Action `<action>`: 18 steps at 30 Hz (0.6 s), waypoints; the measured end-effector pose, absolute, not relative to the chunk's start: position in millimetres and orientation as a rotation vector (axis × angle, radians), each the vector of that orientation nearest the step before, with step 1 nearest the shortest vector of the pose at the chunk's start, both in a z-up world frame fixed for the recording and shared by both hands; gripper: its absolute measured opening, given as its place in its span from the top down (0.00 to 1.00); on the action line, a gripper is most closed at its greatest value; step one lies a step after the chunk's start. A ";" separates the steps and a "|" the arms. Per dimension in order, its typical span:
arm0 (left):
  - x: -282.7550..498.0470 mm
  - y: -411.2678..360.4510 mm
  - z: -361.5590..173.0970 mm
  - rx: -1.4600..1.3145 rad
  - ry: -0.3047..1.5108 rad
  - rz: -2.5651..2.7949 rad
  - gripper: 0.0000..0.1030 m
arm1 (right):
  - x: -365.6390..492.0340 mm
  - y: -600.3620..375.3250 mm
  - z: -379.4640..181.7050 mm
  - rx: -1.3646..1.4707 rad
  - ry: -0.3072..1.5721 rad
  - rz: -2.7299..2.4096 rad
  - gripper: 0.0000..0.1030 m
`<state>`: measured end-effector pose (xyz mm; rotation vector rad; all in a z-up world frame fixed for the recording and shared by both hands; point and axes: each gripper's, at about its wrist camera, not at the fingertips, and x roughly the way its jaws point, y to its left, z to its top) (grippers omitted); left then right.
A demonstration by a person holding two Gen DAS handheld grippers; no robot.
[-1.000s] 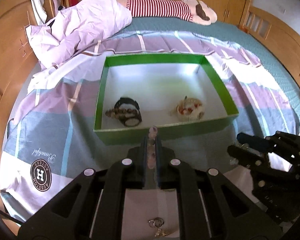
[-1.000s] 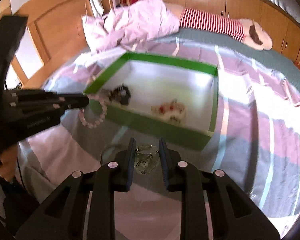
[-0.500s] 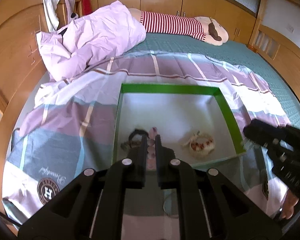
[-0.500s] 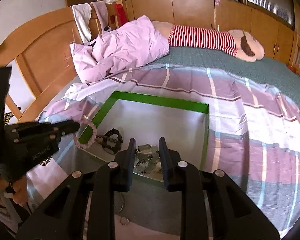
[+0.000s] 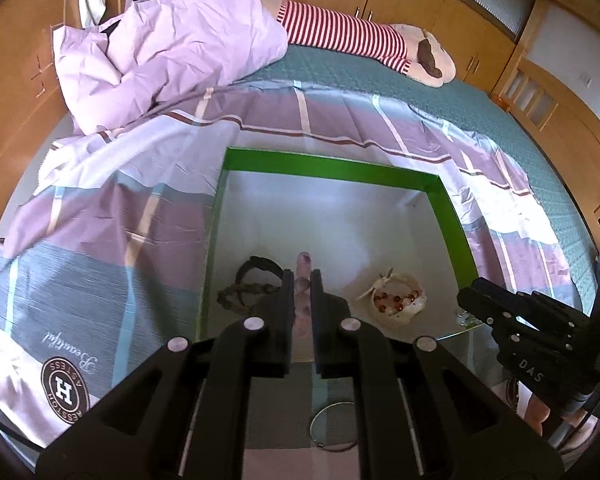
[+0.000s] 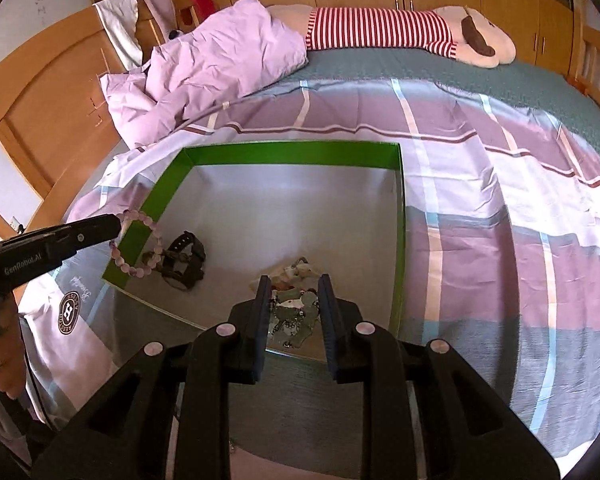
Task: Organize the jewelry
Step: 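Release the green pendant into the box with the right tool while the left drops the pink bracelet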
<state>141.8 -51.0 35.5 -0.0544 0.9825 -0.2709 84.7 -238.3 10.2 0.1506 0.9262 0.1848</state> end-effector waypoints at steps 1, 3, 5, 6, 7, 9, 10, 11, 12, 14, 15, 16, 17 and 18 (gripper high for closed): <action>141.9 -53.3 33.6 -0.051 0.987 -0.272 0.92 | 85.4 -238.2 8.9 0.146 0.928 0.182 0.72; 142.1 -59.0 27.5 -0.045 1.004 -0.270 0.89 | 83.5 -237.3 8.6 0.129 0.918 0.169 0.51; 140.6 -61.0 24.6 -0.044 1.027 -0.281 0.85 | 76.6 -238.9 12.4 0.141 0.903 0.184 0.48; 137.9 -61.4 25.0 -0.041 1.032 -0.289 0.84 | 70.6 -238.6 14.9 0.149 0.905 0.215 0.48; 133.5 -62.2 26.9 -0.031 1.033 -0.297 0.84 | 65.7 -237.7 16.8 0.149 0.906 0.234 0.48; 123.4 -63.4 30.4 0.001 1.039 -0.322 0.78 | 51.5 -230.9 19.6 0.127 0.912 0.284 0.48; 118.8 -63.9 31.5 0.016 1.043 -0.330 0.76 | 40.5 -223.1 17.5 0.103 0.924 0.333 0.48; 111.3 -64.3 32.0 0.040 1.053 -0.339 0.69 | 32.7 -215.9 13.3 0.084 0.941 0.370 0.48; 105.5 -64.3 31.5 0.058 1.062 -0.341 0.63 | 28.2 -211.5 9.0 0.074 0.957 0.392 0.48; 95.1 -64.5 26.2 0.094 1.089 -0.343 0.60 | 15.7 -196.6 -10.6 0.033 1.030 0.443 0.44; 92.9 -63.5 23.3 0.106 1.103 -0.338 0.59 | 9.2 -188.1 -22.6 0.004 1.073 0.458 0.43; 90.2 -62.2 16.9 0.125 1.134 -0.322 0.59 | 4.7 -182.9 -29.3 -0.015 1.096 0.468 0.43; 88.0 -60.5 12.1 0.135 1.157 -0.310 0.58 | -0.5 -177.1 -36.0 -0.029 1.117 0.485 0.43; 86.2 -57.4 4.3 0.144 1.192 -0.296 0.57 | -6.6 -170.6 -41.3 -0.035 1.132 0.516 0.43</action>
